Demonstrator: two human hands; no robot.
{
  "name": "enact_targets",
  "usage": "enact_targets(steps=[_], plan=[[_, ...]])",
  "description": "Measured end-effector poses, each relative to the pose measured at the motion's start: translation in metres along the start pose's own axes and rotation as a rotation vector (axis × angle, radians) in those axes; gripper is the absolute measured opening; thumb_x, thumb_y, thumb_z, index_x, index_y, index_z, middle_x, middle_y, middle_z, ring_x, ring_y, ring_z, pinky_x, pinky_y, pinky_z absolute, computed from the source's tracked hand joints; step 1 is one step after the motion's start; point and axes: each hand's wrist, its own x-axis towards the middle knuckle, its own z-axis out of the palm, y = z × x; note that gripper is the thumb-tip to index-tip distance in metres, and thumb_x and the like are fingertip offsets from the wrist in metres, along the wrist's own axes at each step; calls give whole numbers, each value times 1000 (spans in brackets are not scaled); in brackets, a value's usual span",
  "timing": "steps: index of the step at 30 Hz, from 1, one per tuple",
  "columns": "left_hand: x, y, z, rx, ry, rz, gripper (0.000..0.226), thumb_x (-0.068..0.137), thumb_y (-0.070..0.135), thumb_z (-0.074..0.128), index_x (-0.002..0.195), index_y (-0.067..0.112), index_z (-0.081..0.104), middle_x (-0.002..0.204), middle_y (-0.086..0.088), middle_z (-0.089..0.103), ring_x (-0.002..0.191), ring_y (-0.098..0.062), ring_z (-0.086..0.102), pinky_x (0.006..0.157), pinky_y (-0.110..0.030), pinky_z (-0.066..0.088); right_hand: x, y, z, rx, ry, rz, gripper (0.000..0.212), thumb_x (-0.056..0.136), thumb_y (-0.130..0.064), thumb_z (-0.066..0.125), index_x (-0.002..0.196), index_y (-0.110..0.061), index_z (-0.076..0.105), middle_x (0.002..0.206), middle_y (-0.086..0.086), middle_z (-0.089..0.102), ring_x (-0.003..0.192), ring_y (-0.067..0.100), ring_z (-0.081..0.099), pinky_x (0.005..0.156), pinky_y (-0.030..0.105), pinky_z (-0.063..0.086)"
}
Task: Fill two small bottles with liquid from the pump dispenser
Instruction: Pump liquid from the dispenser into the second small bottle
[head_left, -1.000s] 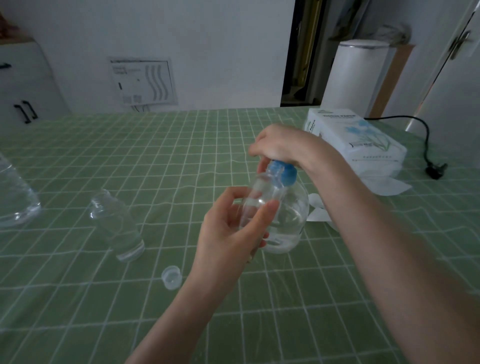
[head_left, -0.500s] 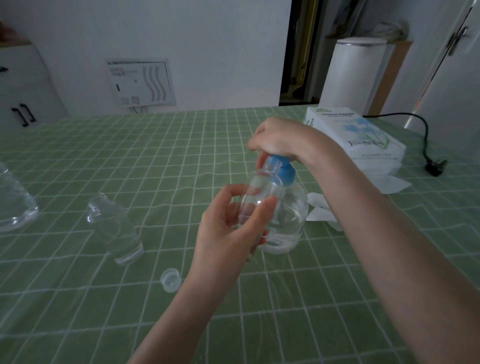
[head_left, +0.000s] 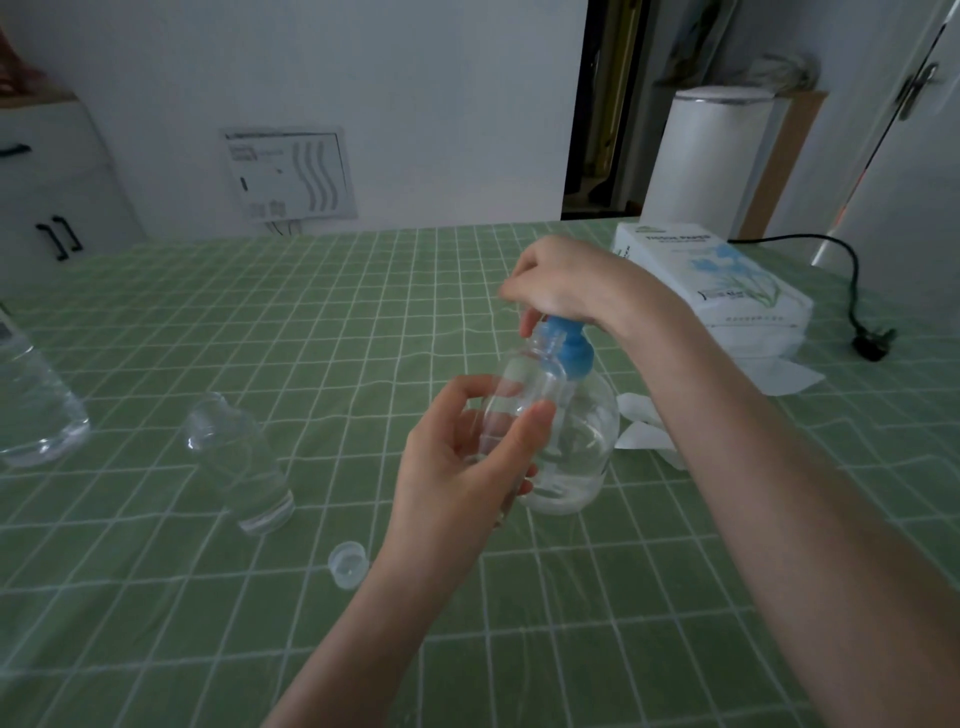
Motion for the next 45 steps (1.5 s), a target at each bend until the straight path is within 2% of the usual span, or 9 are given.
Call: enact_targets(steps=[4, 9, 13, 19, 23, 28, 33, 39, 45], plan=[[1, 0, -1, 21, -3, 6, 29, 63, 49, 66, 84, 29, 62, 69, 2, 70, 53, -12, 62, 44, -16, 45, 1, 0, 1, 19, -27, 6, 33, 95, -22, 51, 121, -4, 61, 106, 12, 72, 106, 26, 65, 92, 37, 47], [0, -1, 0, 3, -8, -2, 31, 61, 50, 67, 83, 28, 62, 66, 1, 69, 50, -11, 60, 41, -13, 40, 1, 2, 3, 32, -35, 6, 34, 95, -22, 50, 121, -3, 61, 109, 14, 72, 109, 27, 64, 97, 39, 44], [-1, -2, 0, 8, -9, -6, 34, 62, 48, 67, 85, 23, 62, 61, 1, 67, 48, -7, 58, 40, -11, 38, -1, 5, 8, 38, -57, 20, 35, 97, -21, 48, 125, -3, 59, 112, 14, 70, 110, 27, 62, 92, 37, 43], [-1, -1, 1, 0, -1, -6, 34, 60, 50, 66, 84, 26, 62, 65, 1, 68, 50, -8, 59, 41, -14, 41, -1, 2, 3, 15, -38, 15, 33, 95, -22, 50, 121, -4, 61, 109, 13, 71, 107, 26, 65, 96, 38, 45], [1, 0, 2, -5, 1, -3, 31, 61, 48, 66, 83, 26, 63, 67, 1, 69, 51, -11, 60, 43, -16, 43, 1, 1, -1, 0, -18, 10, 30, 94, -22, 52, 117, -6, 62, 105, 11, 73, 103, 24, 67, 90, 35, 48], [0, -1, 2, -4, 8, -2, 30, 60, 49, 66, 80, 27, 63, 67, -1, 69, 52, -13, 60, 44, -19, 46, 1, 0, 2, -3, -62, 17, 31, 94, -21, 52, 119, -6, 63, 109, 12, 72, 107, 25, 66, 85, 33, 47], [-1, -2, 2, 4, 5, -8, 35, 59, 50, 66, 82, 23, 62, 61, 1, 66, 48, -10, 58, 39, -15, 38, -1, 4, 6, 23, -72, 26, 31, 95, -20, 51, 120, -4, 61, 111, 14, 70, 107, 28, 64, 89, 35, 46], [-1, -2, 1, -1, -10, -14, 32, 61, 49, 66, 83, 26, 62, 66, 1, 69, 49, -9, 58, 40, -13, 39, -2, 3, 3, 24, -40, 18, 33, 96, -21, 51, 121, -2, 62, 110, 15, 71, 108, 28, 64, 97, 39, 45], [0, -1, 0, 1, -10, -17, 31, 61, 50, 66, 82, 29, 63, 68, -1, 69, 51, -13, 58, 41, -17, 41, -1, -2, -1, -17, -24, 14, 30, 94, -19, 52, 118, -4, 64, 105, 12, 73, 105, 25, 68, 92, 35, 49]])
